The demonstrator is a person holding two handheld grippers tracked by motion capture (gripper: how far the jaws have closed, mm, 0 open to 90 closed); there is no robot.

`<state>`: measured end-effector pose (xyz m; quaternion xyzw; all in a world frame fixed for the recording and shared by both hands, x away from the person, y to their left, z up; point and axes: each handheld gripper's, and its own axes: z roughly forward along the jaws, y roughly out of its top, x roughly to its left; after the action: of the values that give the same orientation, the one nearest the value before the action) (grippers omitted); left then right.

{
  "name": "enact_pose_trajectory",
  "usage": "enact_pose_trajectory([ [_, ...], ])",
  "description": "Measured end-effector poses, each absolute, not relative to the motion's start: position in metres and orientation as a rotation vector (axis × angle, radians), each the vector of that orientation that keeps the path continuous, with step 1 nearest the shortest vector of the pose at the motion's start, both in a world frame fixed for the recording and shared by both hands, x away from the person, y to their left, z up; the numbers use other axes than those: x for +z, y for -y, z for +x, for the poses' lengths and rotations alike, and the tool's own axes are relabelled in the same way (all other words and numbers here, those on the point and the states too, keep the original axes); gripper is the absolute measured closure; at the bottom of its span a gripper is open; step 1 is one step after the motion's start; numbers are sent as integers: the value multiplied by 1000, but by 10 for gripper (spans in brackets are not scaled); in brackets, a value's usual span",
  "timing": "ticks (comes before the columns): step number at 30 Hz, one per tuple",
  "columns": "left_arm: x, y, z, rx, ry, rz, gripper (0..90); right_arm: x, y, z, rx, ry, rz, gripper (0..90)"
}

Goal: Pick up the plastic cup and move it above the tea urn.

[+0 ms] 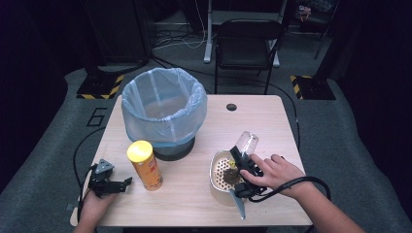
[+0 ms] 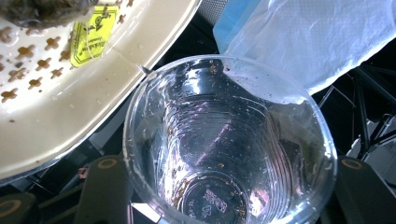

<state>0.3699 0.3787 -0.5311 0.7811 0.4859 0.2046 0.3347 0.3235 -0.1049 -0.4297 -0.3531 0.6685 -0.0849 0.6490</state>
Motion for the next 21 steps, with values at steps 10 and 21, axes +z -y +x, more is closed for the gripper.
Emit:
enact_pose_trajectory([
  [10,-531,-379,370,534,-1268,2038,41,-430,104,322,-215,-1501,-840,403],
  [21,-531,-379,370,534,-1268,2038,41,-426,103,320,-188,-1513,-835,401],
])
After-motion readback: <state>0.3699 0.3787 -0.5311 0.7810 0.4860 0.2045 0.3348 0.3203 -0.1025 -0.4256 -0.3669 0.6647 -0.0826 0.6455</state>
